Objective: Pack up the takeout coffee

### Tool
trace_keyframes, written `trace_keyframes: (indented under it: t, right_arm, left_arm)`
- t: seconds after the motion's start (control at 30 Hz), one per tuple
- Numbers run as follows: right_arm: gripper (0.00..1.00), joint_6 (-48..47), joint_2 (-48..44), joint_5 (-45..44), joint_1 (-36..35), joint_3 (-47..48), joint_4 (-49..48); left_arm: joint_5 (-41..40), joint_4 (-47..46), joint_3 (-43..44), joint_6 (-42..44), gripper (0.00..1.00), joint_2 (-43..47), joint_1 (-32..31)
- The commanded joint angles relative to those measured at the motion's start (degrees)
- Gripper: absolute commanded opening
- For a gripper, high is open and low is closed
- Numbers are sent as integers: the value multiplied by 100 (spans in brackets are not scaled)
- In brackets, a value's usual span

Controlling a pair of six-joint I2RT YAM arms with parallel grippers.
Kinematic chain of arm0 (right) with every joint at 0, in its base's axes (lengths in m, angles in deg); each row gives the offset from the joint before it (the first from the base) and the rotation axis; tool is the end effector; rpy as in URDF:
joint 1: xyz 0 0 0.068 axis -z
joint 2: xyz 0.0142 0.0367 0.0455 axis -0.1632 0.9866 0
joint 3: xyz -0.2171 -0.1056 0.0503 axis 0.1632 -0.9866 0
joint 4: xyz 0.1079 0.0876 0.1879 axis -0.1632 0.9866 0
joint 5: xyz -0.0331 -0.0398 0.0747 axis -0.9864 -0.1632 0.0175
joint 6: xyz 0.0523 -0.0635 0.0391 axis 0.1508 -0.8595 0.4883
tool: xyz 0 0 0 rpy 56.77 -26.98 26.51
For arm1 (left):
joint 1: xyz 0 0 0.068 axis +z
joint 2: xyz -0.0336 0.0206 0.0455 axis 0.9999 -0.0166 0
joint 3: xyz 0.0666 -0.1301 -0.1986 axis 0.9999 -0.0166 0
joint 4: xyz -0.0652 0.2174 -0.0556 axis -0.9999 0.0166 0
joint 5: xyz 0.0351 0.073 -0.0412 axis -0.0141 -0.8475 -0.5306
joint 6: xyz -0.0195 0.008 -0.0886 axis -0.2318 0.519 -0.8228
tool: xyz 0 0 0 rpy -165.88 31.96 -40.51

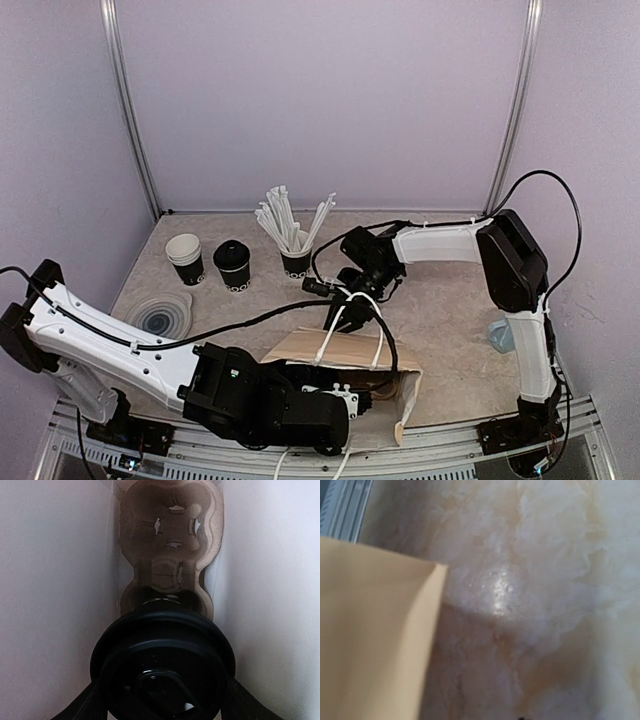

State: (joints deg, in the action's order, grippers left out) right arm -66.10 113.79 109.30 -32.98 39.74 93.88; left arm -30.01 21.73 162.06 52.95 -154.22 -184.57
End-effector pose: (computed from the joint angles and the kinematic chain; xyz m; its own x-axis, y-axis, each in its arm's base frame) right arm 0.2526 0.3133 0.1148 -0.2978 -0.7680 -0.5671 -0.8616 -0.0396 0.5060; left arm 0.0263 -0.3170 0.1968 0.2254 0.9565 -0.1853 0.7084 -0.0303 0.7052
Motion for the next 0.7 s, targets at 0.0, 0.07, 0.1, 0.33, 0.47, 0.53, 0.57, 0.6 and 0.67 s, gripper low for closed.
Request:
trace_keyframes:
  t: [0.0,0.07,0.1,0.33,0.47,0.53,0.57,0.6,0.67]
  right_arm:
    - [32,-141,59,291,-73,-5,147]
    - [31,-197,59,335,-72,-24,185]
    - [32,-228,62,359,-85,-26,205]
    - [31,-314,83,463,-96,-41,265]
    - [31,-357,99,515,-101,-52,292]
    - [31,-388,116,533,-113,-60,321]
    - [31,-403,112,546,-117,-61,327]
    - [31,-414,118,561,-118,-61,343]
    - [31,-444,122,594,-137,-61,363]
  left_arm:
    - [-6,-376,-128,248,57,66,143]
    - [-65,-439,-170,329,57,62,179]
    - [-76,-474,-195,356,57,57,197]
    - [4,-673,-340,461,57,40,320]
    - [25,-720,-395,496,57,-4,388]
    - [33,-727,-426,505,57,-17,410]
    - [42,-736,-434,505,57,-17,424]
    - [42,-750,-452,505,57,-13,440]
    - [57,-767,-484,514,57,-1,462]
